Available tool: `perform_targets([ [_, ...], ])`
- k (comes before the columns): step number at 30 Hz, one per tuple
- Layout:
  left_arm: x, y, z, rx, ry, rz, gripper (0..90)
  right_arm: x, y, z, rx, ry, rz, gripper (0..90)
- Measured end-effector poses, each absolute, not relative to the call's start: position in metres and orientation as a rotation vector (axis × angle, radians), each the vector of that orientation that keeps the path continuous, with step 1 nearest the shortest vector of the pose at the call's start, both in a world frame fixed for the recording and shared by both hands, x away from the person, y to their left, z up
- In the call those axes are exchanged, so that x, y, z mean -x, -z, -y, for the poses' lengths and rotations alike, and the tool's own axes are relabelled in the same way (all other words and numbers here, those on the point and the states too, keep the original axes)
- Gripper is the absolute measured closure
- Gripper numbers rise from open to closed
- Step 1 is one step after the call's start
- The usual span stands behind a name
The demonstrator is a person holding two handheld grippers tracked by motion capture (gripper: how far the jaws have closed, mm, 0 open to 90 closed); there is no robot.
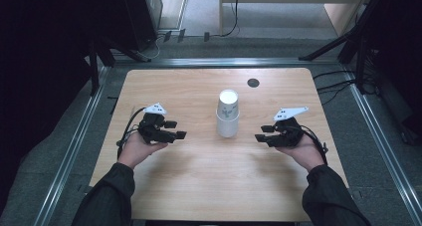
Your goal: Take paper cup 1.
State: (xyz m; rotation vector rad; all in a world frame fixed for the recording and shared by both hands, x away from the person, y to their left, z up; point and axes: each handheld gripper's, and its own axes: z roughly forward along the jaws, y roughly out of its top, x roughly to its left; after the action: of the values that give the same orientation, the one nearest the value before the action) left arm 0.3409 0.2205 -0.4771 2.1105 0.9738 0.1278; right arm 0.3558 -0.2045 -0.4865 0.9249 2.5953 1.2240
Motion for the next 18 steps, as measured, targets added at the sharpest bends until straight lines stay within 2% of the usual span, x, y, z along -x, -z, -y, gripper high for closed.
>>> perform_targets([
  [3, -0.3395, 0.4780, -0.2181, -2.128, -0.105, -0.954, 38.6, -0.3567, 0.4862, 0.2040, -0.932, -1.224, -2.602, 50.0],
  [9, -0.3407, 0.4788, -0.2159, -2.122, -0.094, -0.959, 37.5, -0.3571, 0.4891, 0.2019, -0.940, -1.187, -2.628, 45.7],
  [18, -0.3401, 0.4798, -0.2181, -2.114, -0.093, -0.978, 35.4, -0.3562, 0.4855, 0.1988, -0.915, -1.199, -2.642, 46.0],
])
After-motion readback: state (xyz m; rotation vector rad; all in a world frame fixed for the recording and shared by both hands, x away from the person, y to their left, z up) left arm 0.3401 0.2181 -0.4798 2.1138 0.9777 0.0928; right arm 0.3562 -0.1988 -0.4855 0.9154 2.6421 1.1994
